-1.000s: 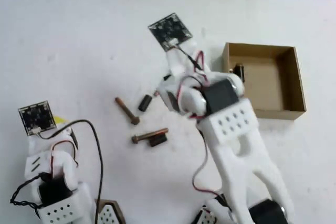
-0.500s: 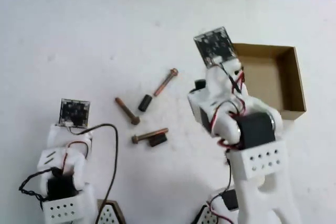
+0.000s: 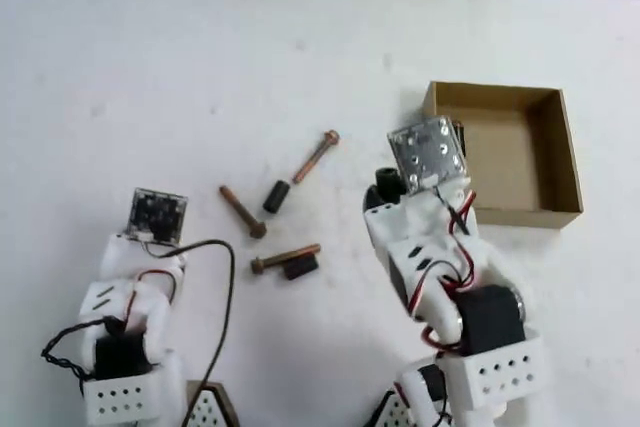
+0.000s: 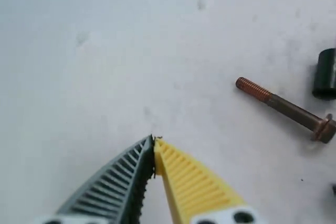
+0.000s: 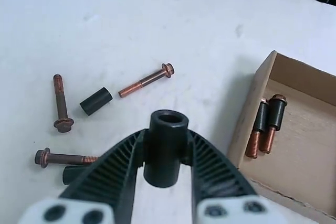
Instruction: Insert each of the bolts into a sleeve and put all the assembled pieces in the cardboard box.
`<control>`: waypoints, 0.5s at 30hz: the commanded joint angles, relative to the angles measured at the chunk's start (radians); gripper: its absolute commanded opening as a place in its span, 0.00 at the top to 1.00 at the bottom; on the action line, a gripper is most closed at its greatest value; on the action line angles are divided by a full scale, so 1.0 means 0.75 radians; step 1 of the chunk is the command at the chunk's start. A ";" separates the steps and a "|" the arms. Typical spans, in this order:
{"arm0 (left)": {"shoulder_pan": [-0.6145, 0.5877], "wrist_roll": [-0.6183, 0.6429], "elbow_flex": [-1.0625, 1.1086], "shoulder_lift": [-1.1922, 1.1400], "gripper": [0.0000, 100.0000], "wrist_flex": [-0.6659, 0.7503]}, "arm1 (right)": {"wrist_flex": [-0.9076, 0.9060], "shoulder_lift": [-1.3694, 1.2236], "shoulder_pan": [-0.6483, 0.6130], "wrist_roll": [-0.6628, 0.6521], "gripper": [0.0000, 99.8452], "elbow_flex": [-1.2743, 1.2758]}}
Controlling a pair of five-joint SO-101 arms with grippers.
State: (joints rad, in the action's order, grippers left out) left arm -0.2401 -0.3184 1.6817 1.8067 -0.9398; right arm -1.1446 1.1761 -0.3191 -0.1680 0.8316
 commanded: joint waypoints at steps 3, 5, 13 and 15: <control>0.034 -0.076 0.010 0.015 0.97 0.008 | 0.197 0.109 0.009 0.006 0.98 0.196; 0.040 -0.076 0.014 0.015 0.97 0.010 | 0.261 0.138 0.009 0.006 0.98 0.276; 0.040 -0.076 0.014 0.015 0.97 0.014 | 0.529 0.210 0.001 0.006 0.98 0.495; 0.040 -0.076 0.014 0.015 0.97 0.014 | 0.568 0.210 -0.042 0.006 0.98 0.528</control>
State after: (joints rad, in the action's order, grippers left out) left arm -0.2248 -0.3659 1.6955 1.8067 -0.9398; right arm -0.7764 1.3126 -0.3176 -0.1680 1.2213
